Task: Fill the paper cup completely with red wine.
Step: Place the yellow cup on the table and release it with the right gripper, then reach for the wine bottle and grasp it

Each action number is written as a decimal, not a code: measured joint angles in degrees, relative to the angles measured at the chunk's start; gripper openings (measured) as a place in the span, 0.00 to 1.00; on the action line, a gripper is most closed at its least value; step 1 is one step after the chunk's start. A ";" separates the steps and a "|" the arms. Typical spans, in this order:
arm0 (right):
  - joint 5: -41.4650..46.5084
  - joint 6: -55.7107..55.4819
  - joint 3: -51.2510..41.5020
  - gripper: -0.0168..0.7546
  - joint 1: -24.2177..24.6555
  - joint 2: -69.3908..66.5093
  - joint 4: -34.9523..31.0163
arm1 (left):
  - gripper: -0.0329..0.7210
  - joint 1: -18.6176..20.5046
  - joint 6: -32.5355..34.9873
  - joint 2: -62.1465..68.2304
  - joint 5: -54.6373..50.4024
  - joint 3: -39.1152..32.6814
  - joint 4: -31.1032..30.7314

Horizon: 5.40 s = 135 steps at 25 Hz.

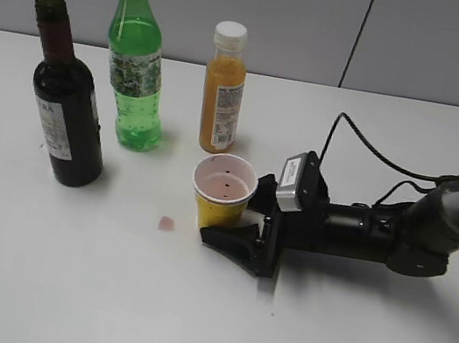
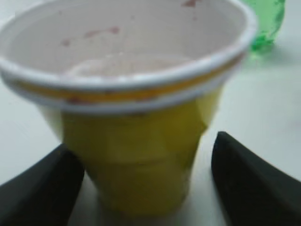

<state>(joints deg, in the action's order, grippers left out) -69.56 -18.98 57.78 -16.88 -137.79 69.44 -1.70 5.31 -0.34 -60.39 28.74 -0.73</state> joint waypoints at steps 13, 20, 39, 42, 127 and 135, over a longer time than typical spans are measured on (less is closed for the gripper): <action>3.18 0.00 -10.19 0.82 9.64 10.22 4.76 | 0.78 0.00 0.00 0.00 0.00 0.00 0.00; 8.35 -0.55 -11.20 0.81 15.63 20.70 4.81 | 0.78 0.00 0.00 0.00 0.00 0.00 0.00; 77.89 -0.44 4.72 0.79 18.72 42.84 -38.46 | 0.78 0.00 0.00 0.00 0.00 0.00 0.00; 89.94 5.88 12.12 0.79 18.72 42.84 -47.35 | 0.78 0.00 0.00 0.00 0.00 0.00 0.00; 123.81 21.84 -34.22 0.77 11.50 138.03 -65.61 | 0.78 0.00 0.00 0.00 0.00 -0.03 0.05; 123.77 21.84 -34.22 0.78 11.50 138.03 -65.61 | 0.88 0.00 7.55 0.22 4.73 1.37 8.10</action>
<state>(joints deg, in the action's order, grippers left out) 54.20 2.86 23.56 -5.38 0.24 3.83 -1.70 12.86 -0.12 -55.66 30.11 7.37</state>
